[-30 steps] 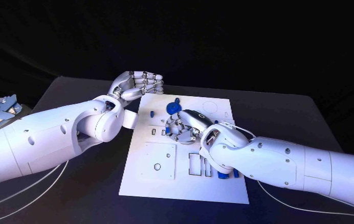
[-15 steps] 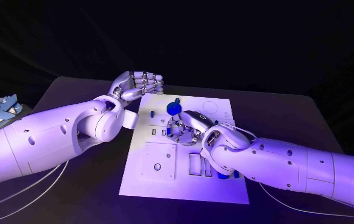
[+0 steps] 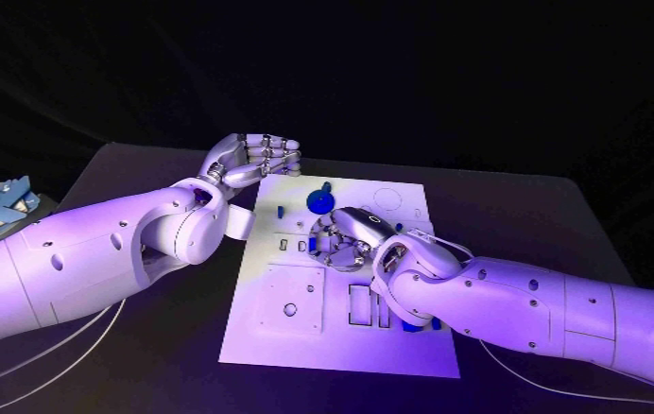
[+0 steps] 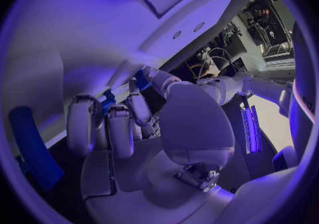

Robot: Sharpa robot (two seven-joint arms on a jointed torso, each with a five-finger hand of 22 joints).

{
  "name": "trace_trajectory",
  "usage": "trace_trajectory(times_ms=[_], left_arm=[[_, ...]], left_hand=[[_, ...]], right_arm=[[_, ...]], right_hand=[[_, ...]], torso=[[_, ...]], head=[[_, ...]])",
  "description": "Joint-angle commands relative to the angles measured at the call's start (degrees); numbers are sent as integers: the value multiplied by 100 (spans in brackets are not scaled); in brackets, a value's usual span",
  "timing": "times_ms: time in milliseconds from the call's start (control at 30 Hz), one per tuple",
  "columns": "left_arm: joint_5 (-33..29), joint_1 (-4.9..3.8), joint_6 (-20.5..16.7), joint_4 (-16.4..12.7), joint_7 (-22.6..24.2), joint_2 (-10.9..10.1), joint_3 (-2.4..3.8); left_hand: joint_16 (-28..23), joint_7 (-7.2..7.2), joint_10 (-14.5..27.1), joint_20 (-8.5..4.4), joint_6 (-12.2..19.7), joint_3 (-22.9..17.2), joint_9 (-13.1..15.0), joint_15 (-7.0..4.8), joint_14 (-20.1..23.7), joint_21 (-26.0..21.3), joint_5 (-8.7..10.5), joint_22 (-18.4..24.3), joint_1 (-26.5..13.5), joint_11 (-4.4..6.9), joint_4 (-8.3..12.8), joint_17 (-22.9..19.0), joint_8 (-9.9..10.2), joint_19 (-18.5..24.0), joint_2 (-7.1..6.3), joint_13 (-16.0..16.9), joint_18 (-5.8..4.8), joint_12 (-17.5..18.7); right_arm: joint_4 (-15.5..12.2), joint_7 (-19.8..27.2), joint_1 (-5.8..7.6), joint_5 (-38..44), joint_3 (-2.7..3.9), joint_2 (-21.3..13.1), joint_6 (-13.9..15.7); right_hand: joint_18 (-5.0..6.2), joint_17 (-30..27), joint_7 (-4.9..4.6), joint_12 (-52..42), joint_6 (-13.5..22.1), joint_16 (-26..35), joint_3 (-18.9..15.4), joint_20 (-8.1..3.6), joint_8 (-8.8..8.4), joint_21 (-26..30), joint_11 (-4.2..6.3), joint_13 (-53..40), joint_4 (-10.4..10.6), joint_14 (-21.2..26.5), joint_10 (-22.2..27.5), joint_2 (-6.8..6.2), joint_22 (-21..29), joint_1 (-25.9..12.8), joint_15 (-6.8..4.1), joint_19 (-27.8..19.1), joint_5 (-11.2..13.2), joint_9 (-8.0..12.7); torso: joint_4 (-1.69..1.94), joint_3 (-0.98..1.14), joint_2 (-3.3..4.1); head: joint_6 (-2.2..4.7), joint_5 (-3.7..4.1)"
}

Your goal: Assemble the parts on the task board

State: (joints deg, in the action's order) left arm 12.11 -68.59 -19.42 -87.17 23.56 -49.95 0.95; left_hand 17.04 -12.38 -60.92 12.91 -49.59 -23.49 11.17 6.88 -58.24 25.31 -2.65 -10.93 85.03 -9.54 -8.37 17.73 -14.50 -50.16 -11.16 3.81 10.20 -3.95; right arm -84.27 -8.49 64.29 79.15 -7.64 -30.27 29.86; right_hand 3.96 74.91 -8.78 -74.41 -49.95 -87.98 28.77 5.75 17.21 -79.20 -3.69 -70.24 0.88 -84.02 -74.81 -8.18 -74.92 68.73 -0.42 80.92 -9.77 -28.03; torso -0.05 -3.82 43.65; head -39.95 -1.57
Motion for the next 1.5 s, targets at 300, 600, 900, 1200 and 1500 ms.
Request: trace_trajectory(times_ms=[300,600,900,1200,1500], left_arm=[[-21,6,80,8,47,22,3],[-21,7,82,14,41,23,3],[-21,8,81,17,38,22,3],[-21,8,92,31,30,23,3],[-20,11,106,97,-61,50,1]], left_hand=[[-23,-44,-4,-3,-24,-45,-10,5,20,25,-25,-3,-61,-17,8,12,32,50,19,-3,11,22],[-23,-44,-4,-3,-24,-45,-10,5,20,25,-25,-3,-61,-17,8,12,32,50,19,-3,11,22],[-23,-44,-4,-3,-24,-45,-10,5,20,25,-25,-3,-61,-17,8,12,32,50,19,-3,11,22],[-31,-46,1,-1,-20,-53,-13,6,22,27,-25,-3,-64,-19,19,16,36,56,12,-4,12,25],[50,-67,7,-26,-6,-43,-24,-33,-179,132,-24,-41,-219,-17,-15,100,55,-44,20,-1,28,23]], right_arm=[[39,-3,-12,-12,-6,20,-111],[46,26,-12,-39,-6,23,-100],[51,23,-11,-42,-6,18,-144],[-8,198,-11,-65,-6,-41,174],[-268,794,63,-297,46,-319,255]], right_hand=[[-42,662,-39,74,169,31,-50,34,-100,61,-59,61,41,-413,100,-113,-301,-44,53,-46,-39,39],[-39,660,-68,108,251,33,-89,58,-160,78,-88,104,79,-411,147,-155,-292,-80,79,-56,-69,66],[-31,650,-74,137,263,38,-140,72,-174,104,-97,141,105,-408,187,-204,-271,-111,90,-75,-75,73],[18,546,-317,475,1084,72,-717,236,-655,327,-320,604,347,-365,711,-393,-101,-123,280,-242,40,338],[75,373,-387,438,1224,125,-1114,321,-716,531,-390,668,474,-303,812,-267,65,155,350,-394,-56,446]], torso=[[2,0,0],[-1,2,2],[0,2,-1],[4,4,-4],[-8,17,-27]], head=[[-9,17],[-10,19],[-19,26],[-15,39],[32,16]])
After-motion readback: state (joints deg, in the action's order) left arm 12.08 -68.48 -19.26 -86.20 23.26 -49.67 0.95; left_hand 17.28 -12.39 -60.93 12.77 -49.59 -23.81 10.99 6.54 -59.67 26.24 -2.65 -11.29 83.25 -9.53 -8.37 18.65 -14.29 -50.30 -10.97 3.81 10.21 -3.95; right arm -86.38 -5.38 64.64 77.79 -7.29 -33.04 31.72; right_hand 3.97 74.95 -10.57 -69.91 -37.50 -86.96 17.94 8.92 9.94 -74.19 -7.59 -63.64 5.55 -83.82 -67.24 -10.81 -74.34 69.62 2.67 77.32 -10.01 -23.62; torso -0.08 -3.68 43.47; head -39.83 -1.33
